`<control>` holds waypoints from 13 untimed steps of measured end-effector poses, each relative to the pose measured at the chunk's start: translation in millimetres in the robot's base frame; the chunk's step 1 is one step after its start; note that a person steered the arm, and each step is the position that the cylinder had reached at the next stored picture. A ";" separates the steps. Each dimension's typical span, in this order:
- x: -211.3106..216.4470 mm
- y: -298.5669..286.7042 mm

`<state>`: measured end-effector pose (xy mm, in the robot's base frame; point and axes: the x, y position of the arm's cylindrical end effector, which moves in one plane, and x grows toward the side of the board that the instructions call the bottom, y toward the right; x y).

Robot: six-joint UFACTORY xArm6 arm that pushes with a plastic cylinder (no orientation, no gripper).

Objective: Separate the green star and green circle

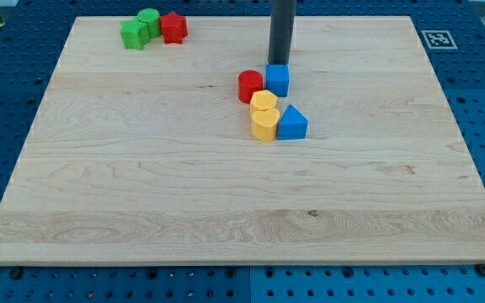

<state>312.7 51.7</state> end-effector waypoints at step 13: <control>-71.4 -193.5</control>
<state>241.4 -141.8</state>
